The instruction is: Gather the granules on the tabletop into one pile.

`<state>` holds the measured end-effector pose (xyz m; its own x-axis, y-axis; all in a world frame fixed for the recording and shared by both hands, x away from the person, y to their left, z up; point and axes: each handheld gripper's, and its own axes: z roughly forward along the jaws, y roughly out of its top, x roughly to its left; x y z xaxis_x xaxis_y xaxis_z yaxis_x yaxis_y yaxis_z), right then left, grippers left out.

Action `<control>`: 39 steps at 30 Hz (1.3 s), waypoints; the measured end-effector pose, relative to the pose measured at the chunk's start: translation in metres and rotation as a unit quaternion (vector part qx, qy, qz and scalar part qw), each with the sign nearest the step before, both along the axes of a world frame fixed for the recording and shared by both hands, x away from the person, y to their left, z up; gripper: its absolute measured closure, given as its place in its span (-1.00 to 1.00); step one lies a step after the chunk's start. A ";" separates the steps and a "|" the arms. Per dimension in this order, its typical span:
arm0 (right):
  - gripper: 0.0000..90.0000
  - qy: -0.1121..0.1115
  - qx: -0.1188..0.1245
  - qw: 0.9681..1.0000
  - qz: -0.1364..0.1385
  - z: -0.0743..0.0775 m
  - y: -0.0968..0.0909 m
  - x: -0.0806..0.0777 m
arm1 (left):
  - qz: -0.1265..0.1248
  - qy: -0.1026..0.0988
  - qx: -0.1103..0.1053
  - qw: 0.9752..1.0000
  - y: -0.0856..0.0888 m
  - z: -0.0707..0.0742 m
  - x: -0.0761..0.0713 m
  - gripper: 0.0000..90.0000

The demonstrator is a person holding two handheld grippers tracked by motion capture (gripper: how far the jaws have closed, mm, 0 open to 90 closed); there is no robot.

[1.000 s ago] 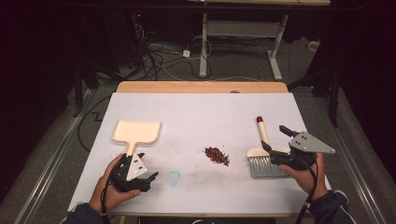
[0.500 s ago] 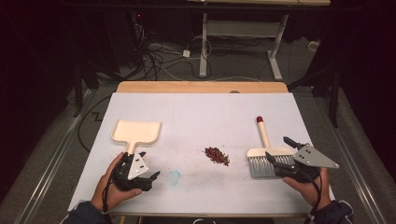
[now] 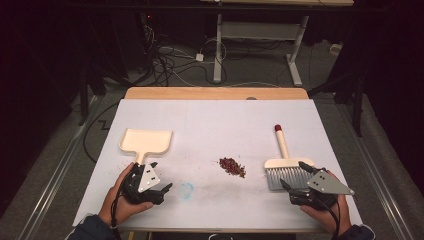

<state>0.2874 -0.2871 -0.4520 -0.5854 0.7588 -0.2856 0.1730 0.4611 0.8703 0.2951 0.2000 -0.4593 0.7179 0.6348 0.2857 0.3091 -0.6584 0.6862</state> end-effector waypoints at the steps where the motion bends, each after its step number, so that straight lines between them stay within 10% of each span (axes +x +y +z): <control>1: -0.55 0.000 0.001 1.000 0.002 0.000 0.001 0.000 | -0.001 -0.001 0.001 1.000 0.000 0.000 0.000 -0.58; 39: -0.58 -0.012 -0.009 1.000 0.001 0.003 0.004 0.000 | -0.009 0.003 0.005 1.000 -0.002 -0.003 -0.001 -0.58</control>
